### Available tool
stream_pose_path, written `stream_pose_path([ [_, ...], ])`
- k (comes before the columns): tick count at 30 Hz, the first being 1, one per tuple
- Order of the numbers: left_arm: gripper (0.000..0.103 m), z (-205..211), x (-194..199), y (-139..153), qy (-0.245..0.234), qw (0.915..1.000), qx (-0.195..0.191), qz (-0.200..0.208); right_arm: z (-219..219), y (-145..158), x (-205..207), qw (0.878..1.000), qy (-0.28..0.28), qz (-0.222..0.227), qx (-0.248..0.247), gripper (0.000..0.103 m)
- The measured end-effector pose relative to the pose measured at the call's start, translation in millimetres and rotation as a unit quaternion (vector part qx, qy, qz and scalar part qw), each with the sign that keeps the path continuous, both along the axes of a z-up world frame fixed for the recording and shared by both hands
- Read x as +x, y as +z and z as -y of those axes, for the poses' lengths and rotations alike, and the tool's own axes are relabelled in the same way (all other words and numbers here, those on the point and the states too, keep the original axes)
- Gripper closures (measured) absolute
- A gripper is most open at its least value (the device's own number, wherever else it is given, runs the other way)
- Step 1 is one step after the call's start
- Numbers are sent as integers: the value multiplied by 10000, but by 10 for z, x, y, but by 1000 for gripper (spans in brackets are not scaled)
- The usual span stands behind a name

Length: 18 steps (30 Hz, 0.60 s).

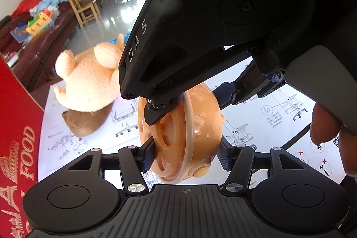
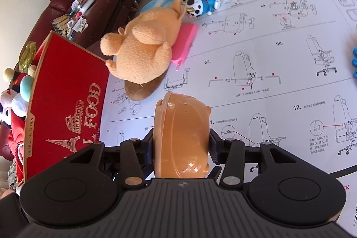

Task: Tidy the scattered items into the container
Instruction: 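Carry the orange container with both grippers over the red box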

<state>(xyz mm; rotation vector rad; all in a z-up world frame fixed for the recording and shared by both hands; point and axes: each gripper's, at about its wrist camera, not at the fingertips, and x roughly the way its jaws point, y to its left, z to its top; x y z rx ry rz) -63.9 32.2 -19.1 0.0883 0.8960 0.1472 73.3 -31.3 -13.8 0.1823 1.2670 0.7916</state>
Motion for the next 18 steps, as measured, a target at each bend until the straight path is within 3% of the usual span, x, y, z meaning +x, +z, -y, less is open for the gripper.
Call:
stream_pose_path([
  [8,46,-35,-41,337,83,9990,260,360,-68,383,-54,9987,272,395,192,52],
  [18,45,-631,-8,1129,654,9886,637,1195,-704,1389,-95,9855,959,1290,535,52],
])
